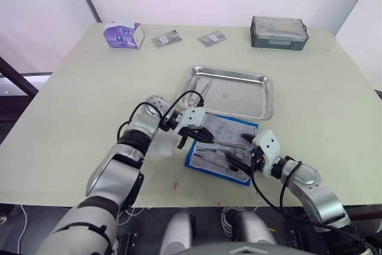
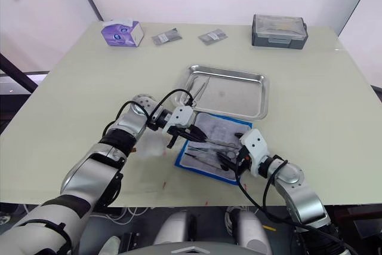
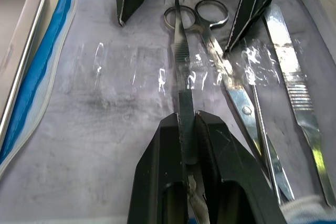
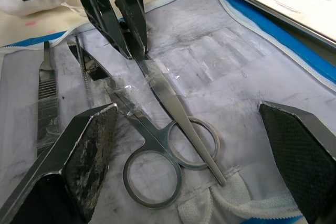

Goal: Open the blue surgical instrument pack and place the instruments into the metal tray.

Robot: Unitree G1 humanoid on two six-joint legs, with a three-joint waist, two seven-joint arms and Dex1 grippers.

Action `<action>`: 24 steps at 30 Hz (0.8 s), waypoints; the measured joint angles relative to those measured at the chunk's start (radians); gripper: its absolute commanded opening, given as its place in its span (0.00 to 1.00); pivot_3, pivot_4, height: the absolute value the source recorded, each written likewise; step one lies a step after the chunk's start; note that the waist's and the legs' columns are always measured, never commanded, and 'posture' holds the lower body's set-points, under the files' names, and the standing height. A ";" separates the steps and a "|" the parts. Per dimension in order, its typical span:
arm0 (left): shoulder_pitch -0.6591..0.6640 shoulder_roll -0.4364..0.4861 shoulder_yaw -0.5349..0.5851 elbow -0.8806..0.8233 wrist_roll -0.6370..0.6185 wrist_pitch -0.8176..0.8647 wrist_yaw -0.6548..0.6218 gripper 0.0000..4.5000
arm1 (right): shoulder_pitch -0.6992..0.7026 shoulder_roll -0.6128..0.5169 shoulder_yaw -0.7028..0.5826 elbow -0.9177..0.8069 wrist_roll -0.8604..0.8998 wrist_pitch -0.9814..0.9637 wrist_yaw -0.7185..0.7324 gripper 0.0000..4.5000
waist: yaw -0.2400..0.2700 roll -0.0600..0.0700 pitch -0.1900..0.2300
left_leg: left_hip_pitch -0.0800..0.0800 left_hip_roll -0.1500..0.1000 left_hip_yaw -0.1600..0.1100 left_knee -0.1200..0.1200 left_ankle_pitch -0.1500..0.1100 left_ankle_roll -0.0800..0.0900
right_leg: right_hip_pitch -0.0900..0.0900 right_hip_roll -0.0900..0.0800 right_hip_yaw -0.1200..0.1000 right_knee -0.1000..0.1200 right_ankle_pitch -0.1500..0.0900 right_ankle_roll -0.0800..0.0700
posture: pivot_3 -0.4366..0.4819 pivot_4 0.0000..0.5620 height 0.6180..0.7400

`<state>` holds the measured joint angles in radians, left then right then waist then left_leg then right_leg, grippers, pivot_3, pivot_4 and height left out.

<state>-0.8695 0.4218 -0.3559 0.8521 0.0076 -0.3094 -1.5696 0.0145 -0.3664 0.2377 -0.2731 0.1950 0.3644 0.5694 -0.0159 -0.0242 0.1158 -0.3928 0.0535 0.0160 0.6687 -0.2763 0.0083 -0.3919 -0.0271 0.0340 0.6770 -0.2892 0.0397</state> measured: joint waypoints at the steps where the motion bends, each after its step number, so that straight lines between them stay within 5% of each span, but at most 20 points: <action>1: -0.001 0.007 -0.003 -0.011 0.000 0.014 -0.002 0.03 | 0.000 0.000 0.000 0.000 0.000 0.000 0.000 1.00 | 0.000 0.000 0.000 | 0.000 0.000 0.000 0.000 0.000 0.000 | 0.000 0.000 0.000 0.000 0.000 0.000 | 0.48 0.27 0.98; 24: -0.035 0.129 -0.095 -0.101 -0.075 0.105 -0.006 0.03 | 0.002 0.001 0.001 -0.004 0.000 0.000 0.000 1.00 | 0.000 0.000 0.001 | -0.002 0.000 0.000 0.000 0.000 0.000 | -0.002 0.000 0.000 0.000 0.000 0.000 | 0.48 0.27 0.98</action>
<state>-0.9045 0.5506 -0.4513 0.7507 -0.0671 -0.2040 -1.5761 0.0168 -0.3649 0.2387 -0.2773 0.1952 0.3645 0.5695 -0.0156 -0.0242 0.1168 -0.3948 0.0536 0.0160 0.6689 -0.2763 0.0083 -0.3942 -0.0271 0.0341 0.6772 -0.2892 0.0397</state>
